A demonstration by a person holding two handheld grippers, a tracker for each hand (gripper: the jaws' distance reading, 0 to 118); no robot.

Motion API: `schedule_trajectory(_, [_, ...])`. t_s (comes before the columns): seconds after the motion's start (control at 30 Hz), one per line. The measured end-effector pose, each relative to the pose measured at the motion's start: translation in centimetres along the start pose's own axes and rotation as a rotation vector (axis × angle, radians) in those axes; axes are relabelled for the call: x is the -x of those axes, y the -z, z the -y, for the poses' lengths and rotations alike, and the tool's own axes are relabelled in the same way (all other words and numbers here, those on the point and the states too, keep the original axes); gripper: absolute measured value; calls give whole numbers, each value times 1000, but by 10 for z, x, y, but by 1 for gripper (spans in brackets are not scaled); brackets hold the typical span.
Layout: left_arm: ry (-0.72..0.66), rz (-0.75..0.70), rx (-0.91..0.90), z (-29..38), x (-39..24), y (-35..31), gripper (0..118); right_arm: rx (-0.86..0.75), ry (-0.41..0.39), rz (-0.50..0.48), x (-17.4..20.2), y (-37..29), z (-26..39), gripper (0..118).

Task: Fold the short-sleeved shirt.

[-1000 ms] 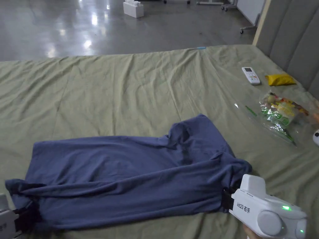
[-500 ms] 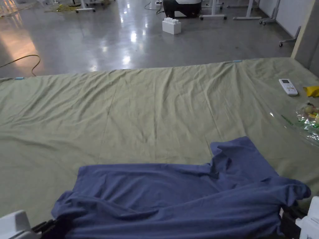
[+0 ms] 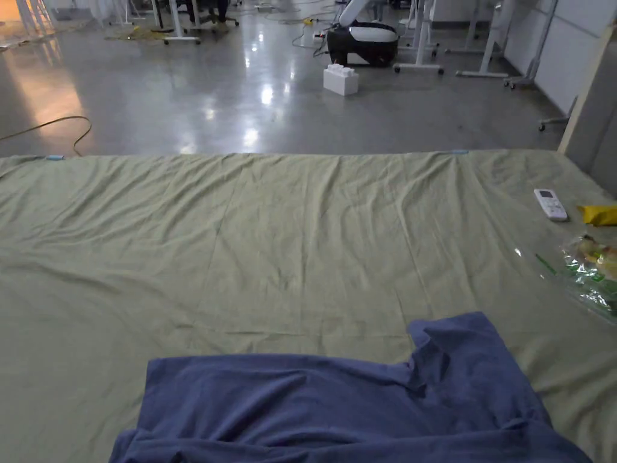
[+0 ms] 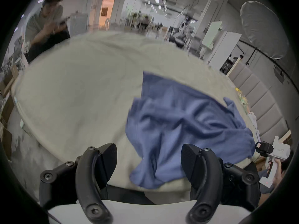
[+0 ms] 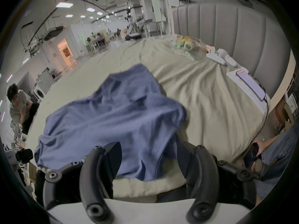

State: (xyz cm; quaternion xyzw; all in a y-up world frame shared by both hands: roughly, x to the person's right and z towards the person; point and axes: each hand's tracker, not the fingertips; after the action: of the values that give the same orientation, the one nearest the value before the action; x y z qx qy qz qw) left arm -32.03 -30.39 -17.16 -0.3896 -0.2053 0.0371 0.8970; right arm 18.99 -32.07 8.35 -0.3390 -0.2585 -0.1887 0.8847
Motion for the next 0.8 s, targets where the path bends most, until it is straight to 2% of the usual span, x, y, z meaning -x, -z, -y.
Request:
schedule_trajectory(0.03, [40, 6, -64, -11, -6, -16, 83, -49, -12, -19, -1, -14, -7, 75])
schedule_trajectory(0.17, [255, 4, -346, -53, -47, -96, 83, -405, -233, -50, 22, -82, -42, 79])
schedule_trajectory(0.23, [317, -18, -523, -64, -74, -138, 83, -505, -262, -83, 36, -113, -55, 80])
schedule_trajectory(0.33, [352, -22, -679, -64, -101, -179, 84, -607, -293, -132, 55, -147, -64, 80])
schedule_trajectory(0.4, [364, -16, -726, -56, -113, -196, 84, -667, -338, -161, 66, -166, -65, 80])
schedule_trajectory(0.43, [338, -35, -742, -52, -118, -201, 84, -713, -390, -176, 72, -174, -66, 79])
schedule_trajectory(0.5, [301, -47, -742, -50, -127, -207, 83, -708, -385, -192, 78, -184, -63, 73])
schedule_trajectory(0.53, [301, -25, -725, -50, -129, -208, 81, -744, -414, -199, 82, -189, -63, 65])
schedule_trajectory(0.57, [306, 5, -706, -49, -131, -210, 74, -733, -406, -203, 84, -190, -62, 54])
schedule_trajectory(0.6, [304, 9, -686, -50, -131, -208, 50, -733, -405, -207, 86, -192, -61, 38])
schedule_trajectory(0.63, [290, 3, -670, -49, -134, -208, 22, -731, -404, -211, 88, -192, -61, 25])
schedule_trajectory(0.67, [287, -1, -669, -47, -137, -208, 2, -727, -398, -215, 89, -193, -60, 19])
schedule_trajectory(0.73, [311, 31, -661, -41, -138, -208, 2, -721, -376, -245, 89, -192, -57, 1])
schedule_trajectory(0.77, [330, 36, -647, -39, -142, -208, 0, -718, -345, -252, 89, -192, -55, 0])
schedule_trajectory(0.8, [336, 25, -653, -37, -145, -208, 0, -745, -363, -243, 89, -194, -56, 0])
